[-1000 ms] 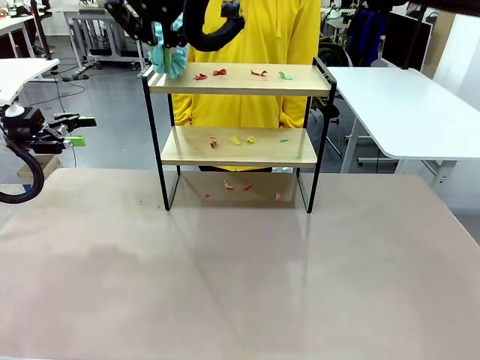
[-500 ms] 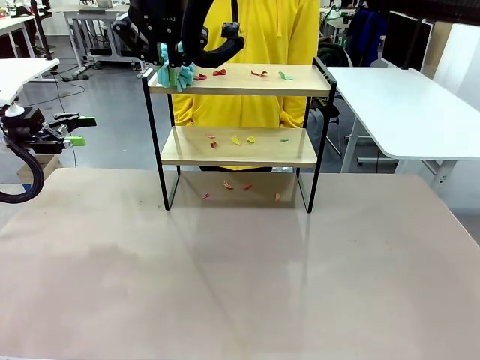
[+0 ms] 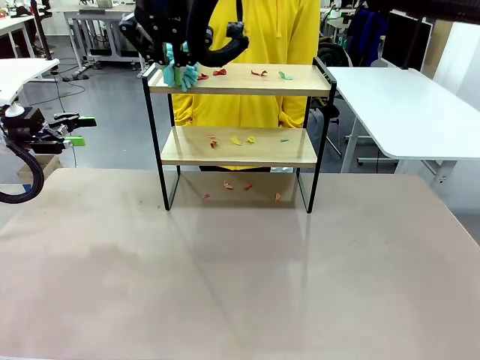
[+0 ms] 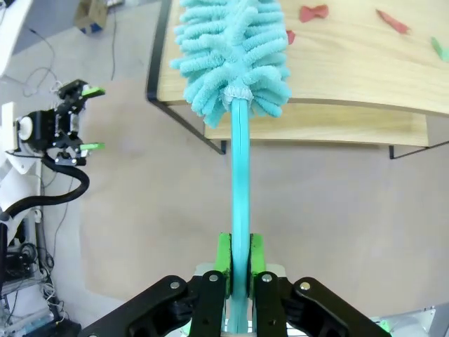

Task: Clean the shelf.
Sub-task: Clean the specific section of the Shelf indicated by the human with the Duster.

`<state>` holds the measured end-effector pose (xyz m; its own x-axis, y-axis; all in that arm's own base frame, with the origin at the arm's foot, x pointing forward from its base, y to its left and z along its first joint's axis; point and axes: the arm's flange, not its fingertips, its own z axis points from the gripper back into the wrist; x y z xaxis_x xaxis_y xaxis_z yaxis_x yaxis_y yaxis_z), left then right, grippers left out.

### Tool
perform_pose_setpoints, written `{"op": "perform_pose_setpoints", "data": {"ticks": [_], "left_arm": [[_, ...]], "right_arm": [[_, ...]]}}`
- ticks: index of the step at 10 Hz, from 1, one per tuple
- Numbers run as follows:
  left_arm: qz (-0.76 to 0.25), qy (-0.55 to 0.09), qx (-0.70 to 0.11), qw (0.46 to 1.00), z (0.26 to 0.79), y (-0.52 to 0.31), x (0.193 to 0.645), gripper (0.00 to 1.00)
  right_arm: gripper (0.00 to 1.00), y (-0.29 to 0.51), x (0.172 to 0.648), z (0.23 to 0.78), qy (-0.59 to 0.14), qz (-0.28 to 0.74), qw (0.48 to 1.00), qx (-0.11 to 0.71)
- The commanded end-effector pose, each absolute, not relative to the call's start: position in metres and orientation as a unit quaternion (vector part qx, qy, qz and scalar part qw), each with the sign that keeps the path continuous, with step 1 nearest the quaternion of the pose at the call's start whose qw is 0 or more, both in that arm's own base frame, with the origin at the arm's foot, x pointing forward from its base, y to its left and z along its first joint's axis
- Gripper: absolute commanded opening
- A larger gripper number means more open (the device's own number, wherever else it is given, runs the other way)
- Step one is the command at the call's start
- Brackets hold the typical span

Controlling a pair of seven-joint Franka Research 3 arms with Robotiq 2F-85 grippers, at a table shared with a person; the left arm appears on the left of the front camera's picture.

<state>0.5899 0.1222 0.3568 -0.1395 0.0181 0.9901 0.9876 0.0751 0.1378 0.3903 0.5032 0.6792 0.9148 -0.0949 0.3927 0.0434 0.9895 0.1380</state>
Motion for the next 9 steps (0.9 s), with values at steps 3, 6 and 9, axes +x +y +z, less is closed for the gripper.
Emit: {"op": "perform_pose_setpoints", "data": {"ticks": [3,6,9], "left_arm": [[-0.51,-0.559,-0.449,0.475,0.36,0.122,0.588,1.0],[-0.51,-0.559,-0.449,0.475,0.36,0.122,0.588,1.0],[-0.51,-0.559,-0.449,0.475,0.36,0.122,0.588,1.0]], "right_arm": [[0.13,0.407,0.38,0.673,-0.181,-0.08,0.979,0.04],[0.13,0.331,0.371,0.673,-0.182,-0.131,0.975,-0.008],[0.13,0.283,0.359,0.68,-0.21,-0.119,0.968,-0.063]]}}
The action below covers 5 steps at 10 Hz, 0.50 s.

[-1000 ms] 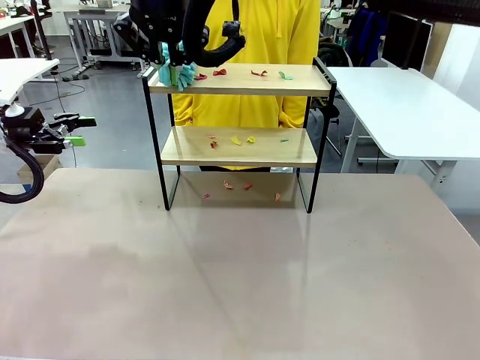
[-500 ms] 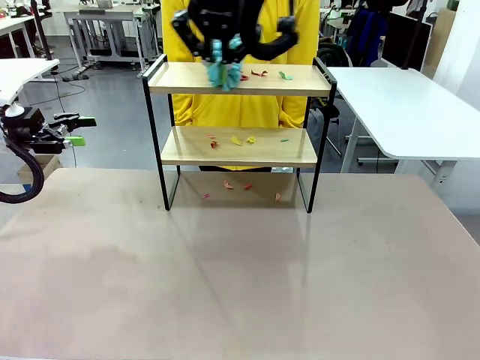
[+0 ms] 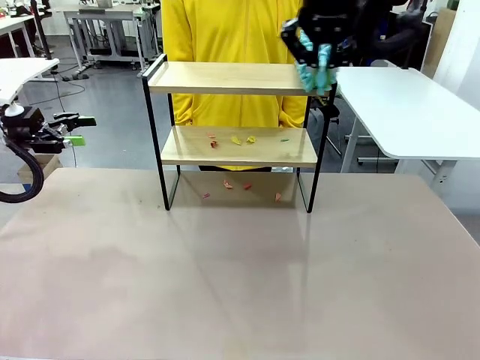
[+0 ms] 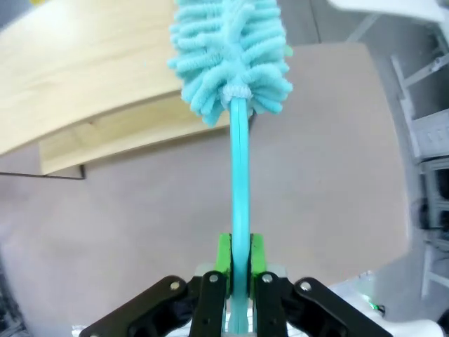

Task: Clean the shelf.
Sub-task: Clean the specific section of the Shelf indicated by the human with the Duster.

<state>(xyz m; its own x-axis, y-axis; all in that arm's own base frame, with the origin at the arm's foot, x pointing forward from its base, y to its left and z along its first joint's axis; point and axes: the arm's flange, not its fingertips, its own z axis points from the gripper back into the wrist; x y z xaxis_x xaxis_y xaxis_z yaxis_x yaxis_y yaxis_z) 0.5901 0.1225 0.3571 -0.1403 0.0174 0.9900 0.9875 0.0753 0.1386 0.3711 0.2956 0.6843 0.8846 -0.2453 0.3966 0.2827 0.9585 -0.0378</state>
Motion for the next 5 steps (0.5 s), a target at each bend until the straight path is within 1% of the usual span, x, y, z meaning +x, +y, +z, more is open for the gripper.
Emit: {"op": "perform_pose_setpoints", "data": {"ticks": [1,2,3,5], "left_arm": [[-0.51,-0.559,-0.449,0.475,0.36,0.122,0.588,1.0],[-0.51,-0.559,-0.449,0.475,0.36,0.122,0.588,1.0],[-0.51,-0.559,-0.449,0.475,0.36,0.122,0.588,1.0],[-0.51,-0.559,-0.449,0.475,0.36,0.122,0.588,1.0]], "right_arm": [[0.13,0.28,0.354,0.684,-0.226,-0.104,0.966,-0.067],[0.13,0.286,0.349,0.688,-0.252,-0.065,0.964,-0.052],[0.13,0.288,0.362,0.687,-0.205,-0.122,0.97,-0.056],[0.13,0.288,0.362,0.687,-0.205,-0.122,0.97,-0.056]]}}
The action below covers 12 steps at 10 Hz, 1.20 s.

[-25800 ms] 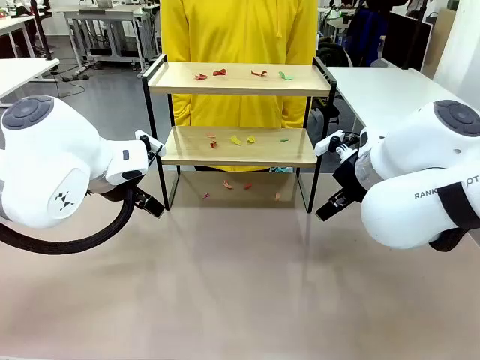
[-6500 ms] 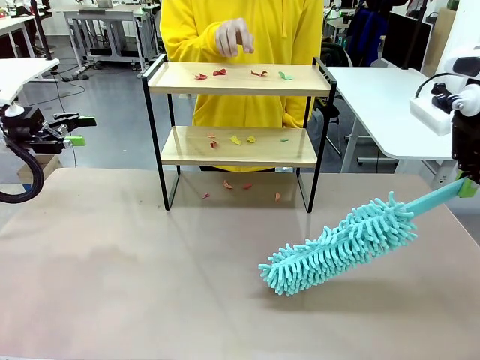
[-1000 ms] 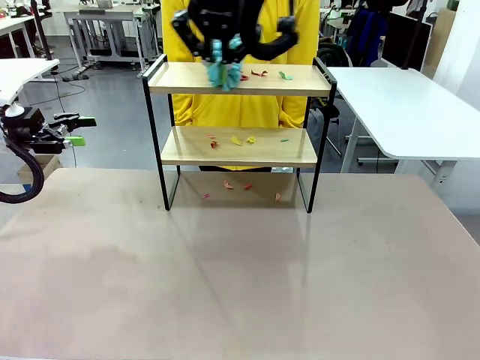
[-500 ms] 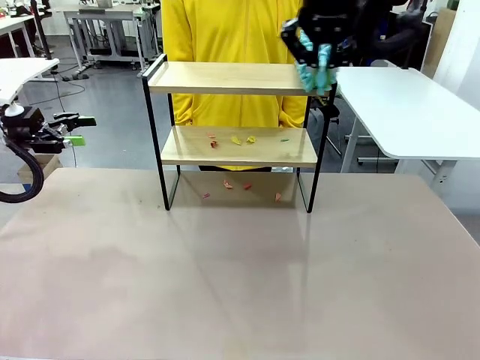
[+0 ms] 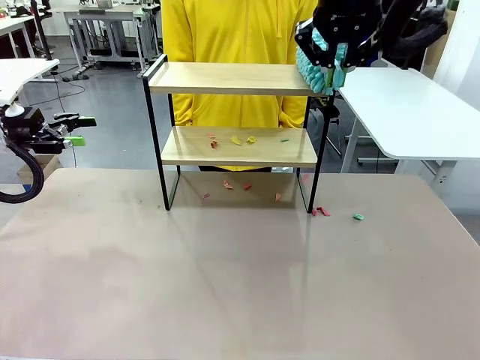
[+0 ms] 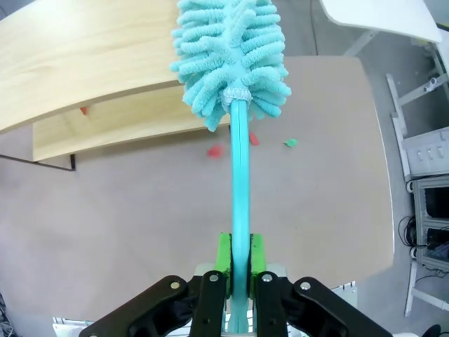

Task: Clean the shelf.
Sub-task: Clean the specific section of the Shelf indicated by the human with the Duster.

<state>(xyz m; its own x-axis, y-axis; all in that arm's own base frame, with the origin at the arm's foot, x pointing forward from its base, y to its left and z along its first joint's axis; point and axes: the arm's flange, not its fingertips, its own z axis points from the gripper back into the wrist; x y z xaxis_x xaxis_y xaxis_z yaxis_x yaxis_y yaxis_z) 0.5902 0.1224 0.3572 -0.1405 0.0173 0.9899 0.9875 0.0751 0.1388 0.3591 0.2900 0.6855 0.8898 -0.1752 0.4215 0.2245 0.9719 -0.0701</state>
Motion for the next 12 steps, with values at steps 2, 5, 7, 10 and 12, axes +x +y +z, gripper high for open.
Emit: {"op": "perform_pose_setpoints", "data": {"ticks": [2,5,7,10,12], "left_arm": [[-0.51,-0.559,-0.449,0.475,0.36,0.122,0.588,1.0],[-0.51,-0.559,-0.449,0.475,0.36,0.122,0.588,1.0],[-0.51,-0.559,-0.449,0.475,0.36,0.122,0.588,1.0],[-0.51,-0.559,-0.449,0.475,0.36,0.122,0.588,1.0],[-0.51,-0.559,-0.449,0.475,0.36,0.122,0.588,1.0]], "right_arm": [[0.13,0.29,0.359,0.685,-0.211,-0.103,0.97,-0.059],[0.13,0.241,0.336,0.728,-0.248,-0.03,0.966,0.071],[0.13,0.217,0.324,0.741,-0.236,0.051,0.959,0.151],[0.13,0.216,0.303,0.738,-0.181,0.234,0.922,0.25],[0.13,0.217,0.279,0.719,-0.141,0.33,0.898,0.253]]}}
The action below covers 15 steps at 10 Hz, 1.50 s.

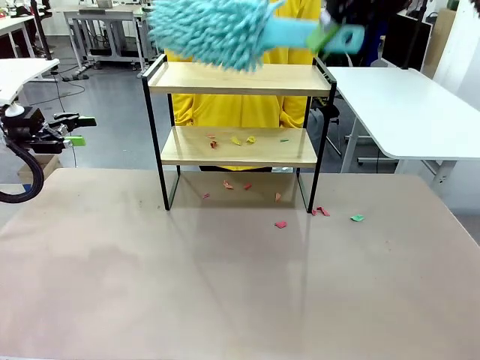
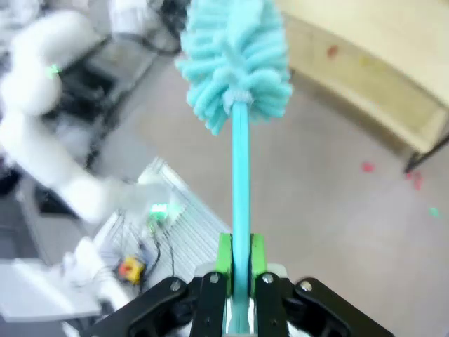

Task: Clean the shelf.
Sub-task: Clean the specific section of the Shelf indicated by the human with the Duster.

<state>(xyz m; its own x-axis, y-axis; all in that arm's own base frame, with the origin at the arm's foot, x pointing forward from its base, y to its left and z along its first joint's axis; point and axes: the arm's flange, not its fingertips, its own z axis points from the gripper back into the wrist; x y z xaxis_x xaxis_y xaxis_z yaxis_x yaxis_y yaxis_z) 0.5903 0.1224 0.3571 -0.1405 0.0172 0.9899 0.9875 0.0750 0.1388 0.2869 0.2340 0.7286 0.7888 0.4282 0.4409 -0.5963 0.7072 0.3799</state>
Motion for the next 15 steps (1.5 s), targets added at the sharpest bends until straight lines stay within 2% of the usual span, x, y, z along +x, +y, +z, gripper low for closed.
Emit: {"op": "perform_pose_setpoints", "data": {"ticks": [1,3,6,8,11,12,15], "left_arm": [[-0.51,-0.559,-0.449,0.475,0.36,0.122,0.588,1.0],[-0.51,-0.559,-0.449,0.475,0.36,0.122,0.588,1.0],[-0.51,-0.559,-0.449,0.475,0.36,0.122,0.588,1.0],[-0.51,-0.559,-0.449,0.475,0.36,0.122,0.588,1.0],[-0.51,-0.559,-0.449,0.475,0.36,0.122,0.588,1.0],[-0.51,-0.559,-0.449,0.475,0.36,0.122,0.588,1.0],[-0.51,-0.559,-0.449,0.475,0.36,0.122,0.588,1.0]], "right_arm": [[0.13,0.214,0.265,0.705,-0.126,0.365,0.89,0.242],[0.13,0.201,0.25,0.655,-0.077,0.422,0.881,0.197],[0.13,0.153,0.249,0.565,-0.003,0.464,0.868,0.179],[0.13,0.122,0.249,0.52,0.004,0.482,0.856,0.186],[0.13,0.1,0.25,0.502,0.007,0.491,0.843,0.218],[0.13,0.114,0.246,0.496,0.03,0.485,0.853,0.191],[0.13,0.114,0.246,0.496,0.03,0.485,0.853,0.191]]}}
